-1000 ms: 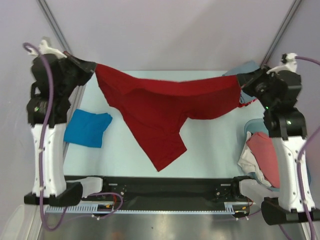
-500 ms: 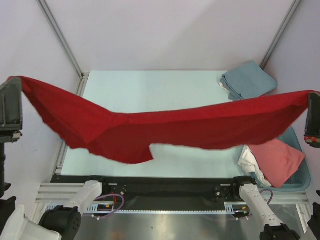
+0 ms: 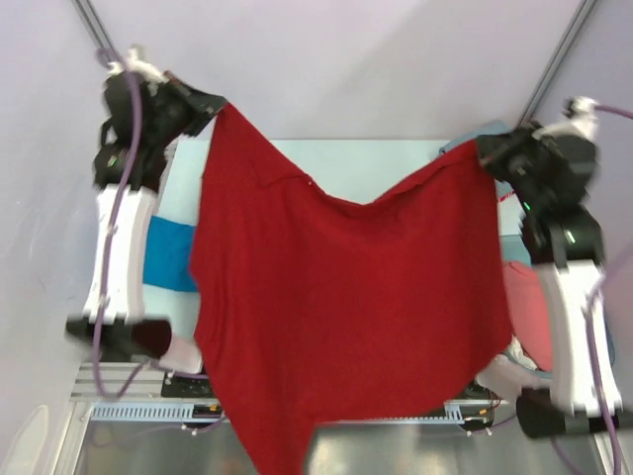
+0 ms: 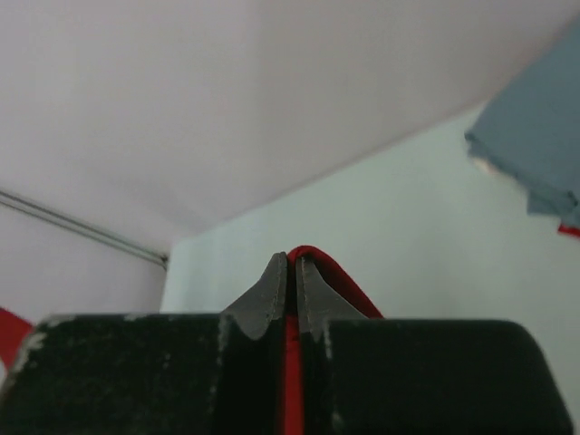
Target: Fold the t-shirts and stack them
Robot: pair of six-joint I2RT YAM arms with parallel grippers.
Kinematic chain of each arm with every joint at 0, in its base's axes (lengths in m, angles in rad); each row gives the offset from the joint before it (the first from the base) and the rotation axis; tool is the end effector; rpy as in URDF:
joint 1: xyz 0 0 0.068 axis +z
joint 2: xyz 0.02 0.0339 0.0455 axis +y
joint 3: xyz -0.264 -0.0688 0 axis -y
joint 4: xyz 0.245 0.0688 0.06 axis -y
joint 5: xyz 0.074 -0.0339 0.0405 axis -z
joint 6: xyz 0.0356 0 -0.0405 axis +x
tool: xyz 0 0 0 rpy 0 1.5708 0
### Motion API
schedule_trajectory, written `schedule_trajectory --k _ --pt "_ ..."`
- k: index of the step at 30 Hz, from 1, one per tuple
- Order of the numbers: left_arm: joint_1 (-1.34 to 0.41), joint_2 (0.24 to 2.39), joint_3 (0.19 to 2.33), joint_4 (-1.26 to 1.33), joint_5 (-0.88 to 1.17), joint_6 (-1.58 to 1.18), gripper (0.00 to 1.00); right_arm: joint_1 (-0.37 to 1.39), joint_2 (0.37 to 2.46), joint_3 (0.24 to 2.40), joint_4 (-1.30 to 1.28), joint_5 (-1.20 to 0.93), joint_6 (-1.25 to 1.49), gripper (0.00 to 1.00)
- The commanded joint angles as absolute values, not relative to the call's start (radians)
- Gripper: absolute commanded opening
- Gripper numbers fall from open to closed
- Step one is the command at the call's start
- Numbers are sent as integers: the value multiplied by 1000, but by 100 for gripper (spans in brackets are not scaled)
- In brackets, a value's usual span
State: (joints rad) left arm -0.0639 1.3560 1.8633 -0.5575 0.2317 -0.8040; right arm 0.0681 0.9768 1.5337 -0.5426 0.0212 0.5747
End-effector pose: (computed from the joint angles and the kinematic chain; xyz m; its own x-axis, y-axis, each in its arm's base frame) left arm 0.2562 -0.0246 0.5375 -0.2443 -0.6867 -0.6847 0.1659 0.6661 -0.7272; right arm 0.1578 0.0100 0.5143 -0.0135 0.5438 -0.8391 -0.0471 0.8379 0.5438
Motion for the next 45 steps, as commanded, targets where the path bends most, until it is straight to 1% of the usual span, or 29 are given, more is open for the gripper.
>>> schedule_trajectory --k 1,2,3,4,5,6,8,9,11,14,16,18,19,21,22,23,24,25,26,27,28,29,31,32,34,35,38,41,45 --pt "-57 1466 2111 -564 259 -819 1 66 1097 1551 -439 -44 621 0" --pt "-57 1580 2213 -595 262 -819 0 64 1120 1604 -433 -43 626 0" --pt "-54 1635 2441 -653 274 -834 1 63 1143 1649 -439 -37 626 0" --pt "-49 1697 2554 -661 293 -851 0 54 1197 1693 -448 -37 623 0" --pt "-32 1769 2638 -646 317 -915 0 48 1228 1806 -463 -35 623 0" --pt "-20 1779 2679 -546 378 -958 0 37 1264 1860 -498 -43 623 0" --pt "-3 1734 2582 -386 416 -1043 0 8 1348 1949 -517 -72 640 0" --pt "-3 1721 2494 -333 393 -1080 0 5 1368 1985 -506 -93 650 0" --pt "-3 1732 2484 -293 367 -1069 0 -26 1422 1983 -477 -121 673 0" --pt "-5 1822 2474 -244 409 -1078 1 -29 1495 1916 -364 -214 708 0" --pt "-9 1894 2399 -209 431 -1068 0 -29 1532 1809 -235 -282 732 0" --pt "-21 1945 2375 -244 423 -993 0 -31 1584 1726 -111 -313 759 0" --pt "-28 1977 2373 -279 404 -953 0 -34 1601 1651 -80 -314 768 0" --pt "-51 1974 2288 -336 396 -865 0 -54 1650 1585 -11 -344 805 0" --pt "-57 1917 2220 -321 403 -855 0 -61 1663 1509 33 -348 816 0" --pt "-72 1872 2135 -243 408 -845 1 -72 1673 1471 82 -356 828 0" --pt "-83 1817 1936 -197 396 -839 0 -93 1683 1424 109 -370 850 0" --pt "-98 1684 1840 -164 365 -825 0 -107 1684 1346 129 -374 862 0" --pt "-133 1625 1753 -140 295 -792 0 -116 1686 1306 147 -383 868 0" --pt "-150 1556 1614 -132 255 -773 0 -133 1687 1277 169 -406 870 0" --pt "-178 1452 1553 -136 229 -761 0 -140 1689 1250 169 -414 858 0" --pt "-190 1393 1434 -137 185 -749 0 -144 1690 1197 154 -420 850 0" --pt "-210 1303 1318 -146 154 -746 0 -153 1680 1136 146 -431 825 0" --pt "-227 1216 1211 -155 137 -746 1 -153 1674 1077 134 -430 816 0" --pt "-261 1136 1100 -179 94 -756 0 -152 1651 1022 74 -416 802 0" --pt "-273 1065 989 -184 77 -768 0 -152 1638 950 66 -405 796 0" --pt "-307 924 799 -179 54 -818 0 -152 1577 849 55 -355 778 0" --pt "-314 821 700 -238 28 -834 0 -152 1522 752 29 -311 749 0" --pt "-314 626 667 -371 -26 -807 0 -150 1424 643 -27 -265 710 0"
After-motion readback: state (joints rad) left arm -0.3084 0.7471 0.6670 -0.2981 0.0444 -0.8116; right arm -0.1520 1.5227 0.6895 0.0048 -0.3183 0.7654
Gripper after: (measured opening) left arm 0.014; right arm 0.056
